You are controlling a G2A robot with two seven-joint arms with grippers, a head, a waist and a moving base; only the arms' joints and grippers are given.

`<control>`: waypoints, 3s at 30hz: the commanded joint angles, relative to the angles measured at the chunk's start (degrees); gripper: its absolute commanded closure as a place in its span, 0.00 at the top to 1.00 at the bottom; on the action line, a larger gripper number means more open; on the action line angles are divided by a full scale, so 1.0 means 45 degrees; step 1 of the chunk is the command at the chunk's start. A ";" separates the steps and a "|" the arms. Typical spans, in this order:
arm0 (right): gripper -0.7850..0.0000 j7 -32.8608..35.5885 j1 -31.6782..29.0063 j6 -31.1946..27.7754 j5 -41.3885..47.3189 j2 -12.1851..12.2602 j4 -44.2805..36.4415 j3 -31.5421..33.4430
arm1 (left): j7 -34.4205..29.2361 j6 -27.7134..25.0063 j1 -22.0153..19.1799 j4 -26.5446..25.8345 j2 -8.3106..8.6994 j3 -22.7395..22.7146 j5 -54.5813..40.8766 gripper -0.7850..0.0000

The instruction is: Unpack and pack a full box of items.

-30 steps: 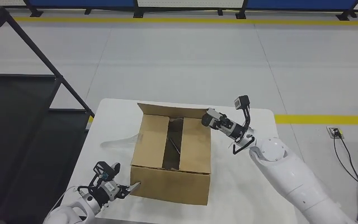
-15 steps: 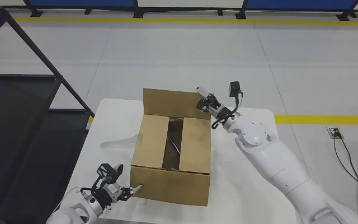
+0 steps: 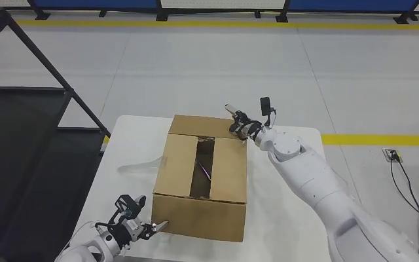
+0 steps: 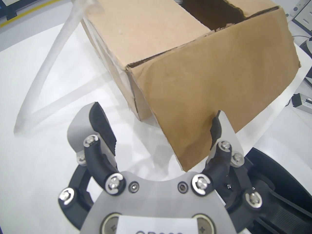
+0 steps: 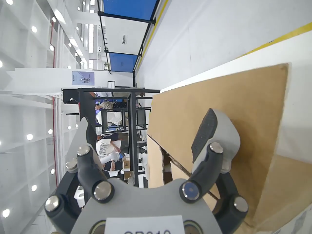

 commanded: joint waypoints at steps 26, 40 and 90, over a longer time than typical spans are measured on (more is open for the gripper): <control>1.00 0.1898 -0.0023 -0.4585 -0.0271 -0.0691 0.0682 0.1140 | 0.0839 0.3192 0.0093 0.0173 -0.0011 -0.1327 -0.3825 1.00; 1.00 0.4136 -0.0793 -0.4755 -0.0837 -0.0454 -0.0739 0.1282 | -0.0553 0.5824 -0.2249 0.1877 -0.0285 0.0975 -0.3169 1.00; 1.00 0.7312 -0.0163 -0.3097 -0.0005 -0.2416 0.0396 0.2051 | 0.1215 0.3926 0.0732 -0.1662 -0.0174 0.0037 -0.2269 1.00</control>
